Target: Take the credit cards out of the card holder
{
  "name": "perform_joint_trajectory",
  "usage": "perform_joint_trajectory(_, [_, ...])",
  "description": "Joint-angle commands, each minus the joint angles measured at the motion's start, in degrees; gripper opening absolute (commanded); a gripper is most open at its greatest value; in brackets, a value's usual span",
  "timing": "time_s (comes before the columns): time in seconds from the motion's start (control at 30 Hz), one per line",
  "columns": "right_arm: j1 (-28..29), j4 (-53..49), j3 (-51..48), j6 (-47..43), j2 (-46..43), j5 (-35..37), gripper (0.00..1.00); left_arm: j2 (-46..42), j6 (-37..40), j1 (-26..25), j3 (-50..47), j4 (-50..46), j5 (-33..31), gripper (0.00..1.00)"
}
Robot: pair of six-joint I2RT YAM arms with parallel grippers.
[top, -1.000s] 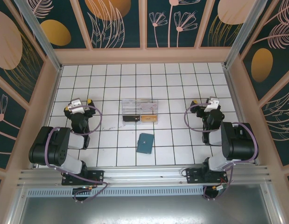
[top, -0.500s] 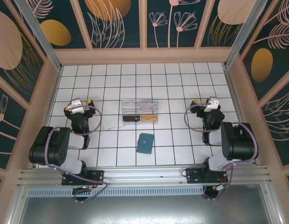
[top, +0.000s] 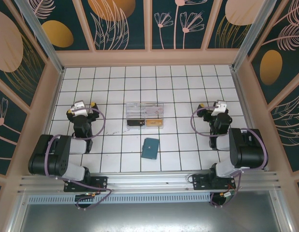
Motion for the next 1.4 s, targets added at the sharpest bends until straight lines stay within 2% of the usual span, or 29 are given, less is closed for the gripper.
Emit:
perform_joint_trajectory(0.0, [0.7, -12.7, 5.6, 1.8, -9.4, 1.6, 0.99, -7.7, -5.1, 0.4, 9.8, -20.8, -5.9, 0.99])
perform_joint_trajectory(0.07, [0.7, -18.1, 7.7, 4.7, -13.4, 0.4, 0.99, -10.7, -12.8, 0.4, 16.3, -33.8, -9.9, 0.99])
perform_joint_trajectory(0.1, [0.8, -20.0, 8.4, 6.7, -15.0, 0.4, 0.99, -11.8, -20.0, 0.4, 20.0, -42.7, -12.1, 0.99])
perform_joint_trajectory(0.13, [0.7, -22.1, 9.4, 10.2, -16.5, 0.7, 0.99, -12.8, -25.6, 0.4, 24.1, -50.6, -12.1, 0.99])
perform_joint_trajectory(0.2, [0.5, -29.1, 12.0, 18.4, -19.2, 2.1, 0.99, -14.2, -29.7, 0.5, 27.9, -59.1, -7.9, 0.99])
perform_joint_trajectory(0.3, [0.1, -39.8, 15.1, 31.3, -21.8, 6.2, 0.99, -17.7, -32.8, 0.4, 25.8, -59.7, 0.7, 0.99])
perform_joint_trajectory(0.43, [-0.1, -46.7, 17.9, 33.1, -22.4, -3.7, 0.99, -22.3, -37.8, -0.1, 19.0, -55.5, 13.6, 0.96])
perform_joint_trajectory(0.5, [1.4, -49.5, 18.9, 32.6, -22.0, -6.9, 0.99, -23.0, -38.7, -2.1, 17.1, -56.4, 15.1, 0.92])
perform_joint_trajectory(0.6, [7.3, -51.8, 19.0, 30.8, -22.5, -7.6, 0.99, -23.9, -38.7, -9.2, 15.5, -58.6, 12.8, 0.89])
perform_joint_trajectory(0.73, [19.7, -54.0, 18.8, 29.0, -22.3, -2.0, 0.98, -23.4, -40.7, -18.6, 14.5, -59.2, 11.9, 0.79])
perform_joint_trajectory(0.8, [24.3, -53.5, 17.8, 29.1, -21.7, -0.7, 0.98, -22.3, -41.6, -24.7, 15.1, -60.3, 7.7, 0.78])
perform_joint_trajectory(0.9, [28.8, -50.6, 14.9, 30.3, -21.2, -2.5, 0.98, -19.8, -43.1, -33.6, 16.1, -60.3, 3.2, 0.78])
perform_joint_trajectory(1.1, [35.0, -49.9, 9.9, 32.2, -23.3, -1.7, 0.99, -10.1, -46.0, -47.6, 22.0, -65.4, -1.2, 0.73])
perform_joint_trajectory(1.27, [35.7, -52.3, 6.5, 33.7, -28.7, -1.8, 0.99, -3.3, -48.2, -56.7, 25.3, -67.4, -0.4, 0.58])
perform_joint_trajectory(1.37, [35.7, -54.2, 4.8, 34.2, -32.9, -2.3, 0.99, 0.1, -49.5, -59.7, 26.8, -70.1, 0.5, 0.48])
